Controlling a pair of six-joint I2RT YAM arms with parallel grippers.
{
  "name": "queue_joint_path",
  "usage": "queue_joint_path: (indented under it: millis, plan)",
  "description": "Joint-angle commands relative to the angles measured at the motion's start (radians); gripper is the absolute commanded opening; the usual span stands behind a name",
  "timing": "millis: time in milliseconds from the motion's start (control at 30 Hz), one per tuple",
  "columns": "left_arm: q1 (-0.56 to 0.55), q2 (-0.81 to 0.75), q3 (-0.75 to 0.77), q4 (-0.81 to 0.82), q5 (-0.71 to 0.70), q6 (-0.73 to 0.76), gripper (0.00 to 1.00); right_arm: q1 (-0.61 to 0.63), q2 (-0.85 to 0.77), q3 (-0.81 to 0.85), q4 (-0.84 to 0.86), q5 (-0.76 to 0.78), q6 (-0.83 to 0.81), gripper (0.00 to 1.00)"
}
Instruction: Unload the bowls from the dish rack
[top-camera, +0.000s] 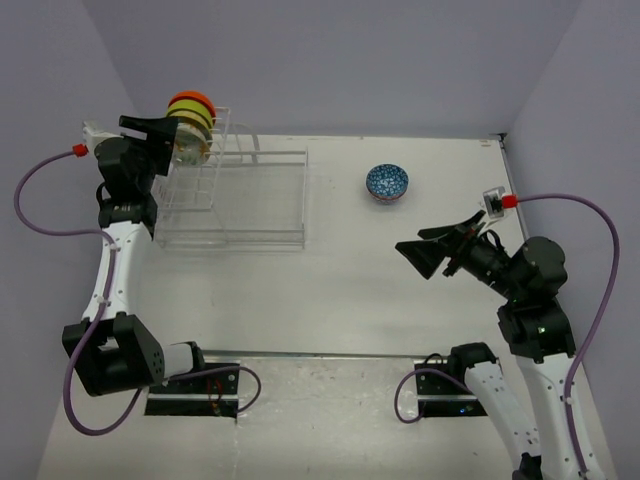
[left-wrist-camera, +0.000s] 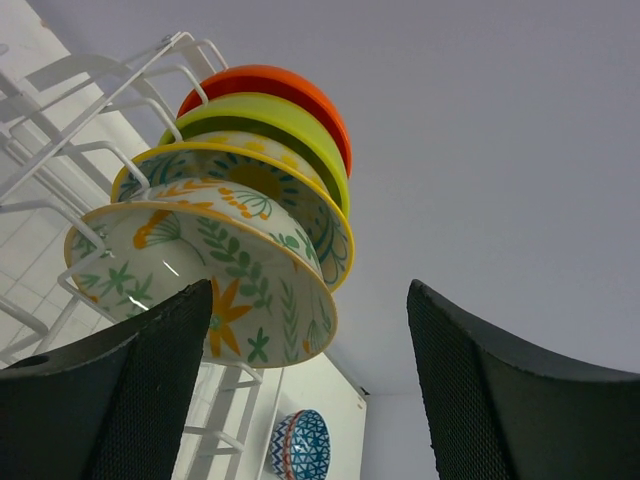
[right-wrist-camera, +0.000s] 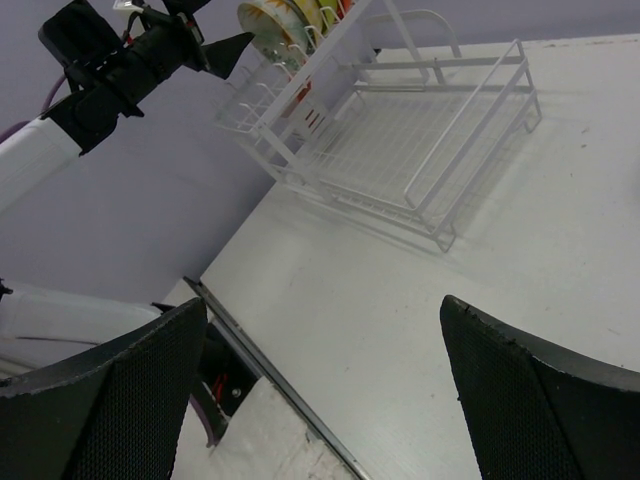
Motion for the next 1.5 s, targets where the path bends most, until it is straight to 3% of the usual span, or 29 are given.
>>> queue_joint_path:
  millis: [0, 333, 367, 533, 700, 833, 1033, 1233, 1333, 1367, 1400, 1467]
  plan:
    - [0.020, 0.007, -0.006, 0.068, 0.038, -0.023, 0.78, -0.003, -0.010, 0.012, -0.014, -0.014, -0.019, 0.99]
    - [0.023, 0.034, -0.006, 0.084, 0.065, -0.033, 0.67, -0.003, -0.018, 0.001, -0.015, -0.007, -0.028, 0.99]
    - [0.025, 0.037, -0.008, 0.085, 0.073, -0.038, 0.61, -0.003, -0.019, 0.000, -0.015, -0.006, -0.028, 0.99]
    - [0.023, 0.039, -0.025, 0.093, 0.091, -0.044, 0.55, -0.003, -0.024, -0.002, -0.015, -0.006, -0.030, 0.99]
    - [0.023, 0.033, -0.046, 0.104, 0.090, -0.044, 0.43, -0.003, -0.021, -0.005, -0.015, -0.003, -0.031, 0.99]
    - [0.023, 0.033, -0.052, 0.113, 0.108, -0.047, 0.40, -0.003, -0.024, -0.008, -0.015, 0.002, -0.034, 0.99]
    - [0.023, 0.036, -0.057, 0.130, 0.127, -0.058, 0.23, -0.005, -0.031, -0.011, -0.015, 0.009, -0.037, 0.99]
    - [0.023, 0.036, -0.054, 0.140, 0.130, -0.058, 0.12, -0.003, -0.036, -0.016, -0.017, 0.014, -0.044, 0.99]
    - [0.023, 0.039, -0.053, 0.154, 0.134, -0.061, 0.14, -0.005, -0.039, -0.017, -0.018, 0.017, -0.045, 0.99]
    - [0.023, 0.042, -0.051, 0.157, 0.136, -0.061, 0.19, -0.003, -0.039, -0.017, -0.018, 0.019, -0.045, 0.99]
    - [0.023, 0.045, -0.049, 0.160, 0.138, -0.059, 0.32, -0.003, -0.041, -0.017, -0.020, 0.020, -0.047, 0.99]
    - [0.023, 0.046, -0.042, 0.159, 0.136, -0.058, 0.35, -0.003, -0.039, -0.017, -0.020, 0.022, -0.050, 0.99]
